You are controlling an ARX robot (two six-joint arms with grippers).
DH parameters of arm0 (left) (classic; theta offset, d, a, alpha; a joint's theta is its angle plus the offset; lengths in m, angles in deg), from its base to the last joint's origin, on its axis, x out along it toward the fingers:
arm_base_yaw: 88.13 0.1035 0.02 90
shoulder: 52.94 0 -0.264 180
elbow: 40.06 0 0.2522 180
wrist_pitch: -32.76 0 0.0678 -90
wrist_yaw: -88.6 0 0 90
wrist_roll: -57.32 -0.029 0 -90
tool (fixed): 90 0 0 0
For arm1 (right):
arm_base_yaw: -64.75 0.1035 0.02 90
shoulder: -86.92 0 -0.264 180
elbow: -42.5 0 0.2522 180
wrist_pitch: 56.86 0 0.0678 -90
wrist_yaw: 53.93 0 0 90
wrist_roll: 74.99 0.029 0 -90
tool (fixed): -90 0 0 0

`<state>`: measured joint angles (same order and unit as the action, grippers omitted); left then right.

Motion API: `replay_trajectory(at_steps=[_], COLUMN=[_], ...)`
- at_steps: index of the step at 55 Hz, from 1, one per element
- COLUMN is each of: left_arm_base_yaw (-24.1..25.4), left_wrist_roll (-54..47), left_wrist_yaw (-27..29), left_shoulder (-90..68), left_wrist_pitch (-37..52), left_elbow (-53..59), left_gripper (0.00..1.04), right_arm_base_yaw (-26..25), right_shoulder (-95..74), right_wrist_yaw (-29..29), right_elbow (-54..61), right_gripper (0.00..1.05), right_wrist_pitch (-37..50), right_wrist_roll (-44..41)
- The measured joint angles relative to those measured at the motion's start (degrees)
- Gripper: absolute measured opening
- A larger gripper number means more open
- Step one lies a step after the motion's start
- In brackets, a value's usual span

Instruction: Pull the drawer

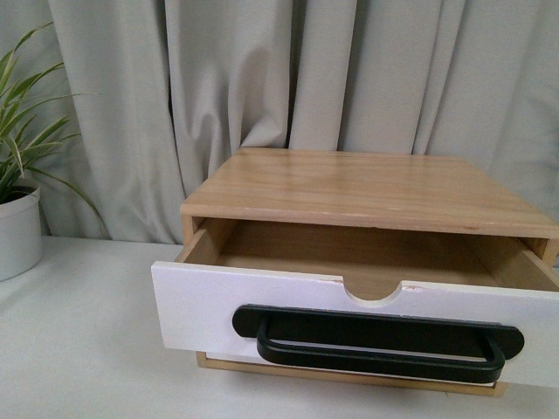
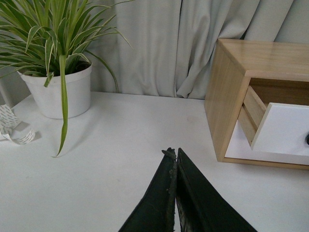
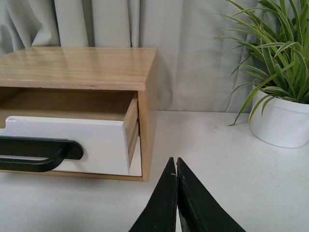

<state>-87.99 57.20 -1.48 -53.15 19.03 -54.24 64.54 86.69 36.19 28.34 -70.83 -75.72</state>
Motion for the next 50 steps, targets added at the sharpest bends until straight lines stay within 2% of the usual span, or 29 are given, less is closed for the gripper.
replay_trajectory(at_steps=[16,18,22,44,46,50], left_arm_base_yaw=[0.0,0.0,0.0,0.0,0.0,0.0], left_wrist_roll=[0.0,0.13,0.15,0.17,0.15,0.17], left_wrist_yaw=[0.0,0.0,0.0,0.0,0.0,0.0], left_shoulder=[0.0,0.0,0.0,0.0,0.0,0.0], left_wrist_pitch=[0.0,0.0,0.0,0.0,0.0,0.0], left_elbow=[0.0,0.0,0.0,0.0,0.0,0.0], left_gripper=[0.04,0.09,0.27,0.98,1.0,0.98], right_arm_base_yaw=[-0.02,0.0,-0.02,-0.02,-0.02,-0.02], right_shoulder=[0.0,0.0,0.0,0.0,0.0,0.0], right_wrist_yaw=[-0.02,-0.02,-0.02,-0.02,-0.02,0.0], right_elbow=[0.0,0.0,0.0,0.0,0.0,0.0], right_gripper=[0.01,0.03,0.23,0.94,0.98,0.95], right_wrist_pitch=[0.0,0.0,0.0,0.0,0.0,0.0], right_wrist_roll=[0.0,0.0,0.0,0.0,0.09,0.11])
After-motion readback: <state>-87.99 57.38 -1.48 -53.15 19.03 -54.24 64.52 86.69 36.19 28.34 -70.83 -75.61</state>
